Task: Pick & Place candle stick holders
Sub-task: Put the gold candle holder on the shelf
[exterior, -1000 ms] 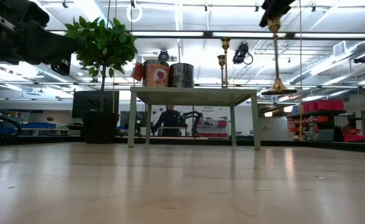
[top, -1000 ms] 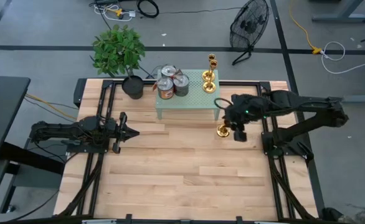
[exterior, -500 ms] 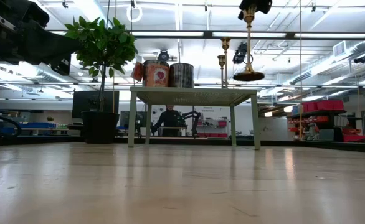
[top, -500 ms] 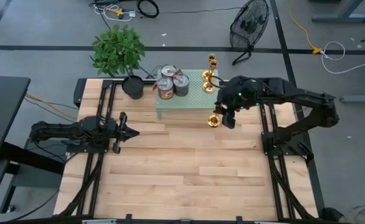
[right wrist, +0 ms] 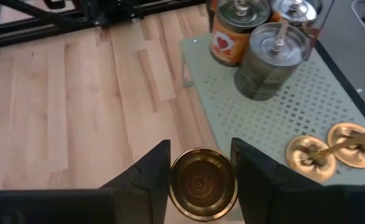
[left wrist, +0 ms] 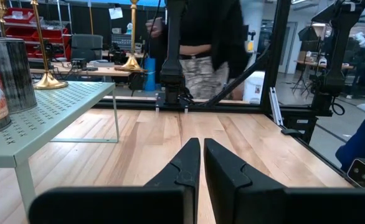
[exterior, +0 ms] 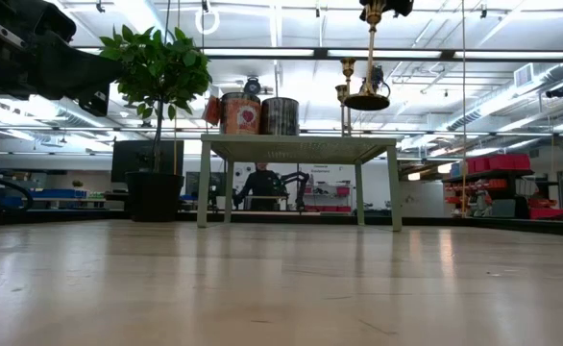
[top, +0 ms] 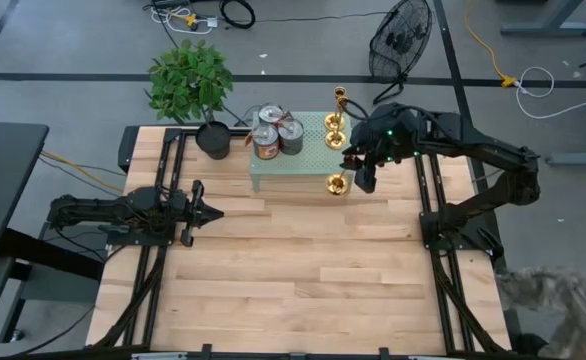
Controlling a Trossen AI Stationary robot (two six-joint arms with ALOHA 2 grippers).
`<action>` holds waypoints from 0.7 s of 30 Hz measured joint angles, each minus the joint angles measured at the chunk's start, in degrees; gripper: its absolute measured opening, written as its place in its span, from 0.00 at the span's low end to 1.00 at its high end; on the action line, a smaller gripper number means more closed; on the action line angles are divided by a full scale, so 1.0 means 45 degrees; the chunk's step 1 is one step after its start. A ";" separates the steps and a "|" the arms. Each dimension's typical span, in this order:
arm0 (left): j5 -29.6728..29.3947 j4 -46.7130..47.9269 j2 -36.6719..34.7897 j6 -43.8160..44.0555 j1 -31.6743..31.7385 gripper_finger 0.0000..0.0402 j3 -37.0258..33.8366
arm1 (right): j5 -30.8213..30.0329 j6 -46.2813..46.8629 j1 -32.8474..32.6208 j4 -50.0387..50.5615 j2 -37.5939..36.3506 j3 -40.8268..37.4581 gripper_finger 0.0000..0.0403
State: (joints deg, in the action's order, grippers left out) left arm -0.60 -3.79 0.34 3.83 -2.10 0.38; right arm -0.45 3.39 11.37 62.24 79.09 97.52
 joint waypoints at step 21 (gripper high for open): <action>0.0000 0.0000 0.0000 0.0002 0.0002 0.07 -0.0001 | -0.0372 -0.0605 0.1185 -0.0463 -0.0087 0.0033 0.36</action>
State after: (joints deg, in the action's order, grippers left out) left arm -0.60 -3.79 0.34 3.84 -2.09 0.37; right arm -2.12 0.66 16.71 60.15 78.70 97.67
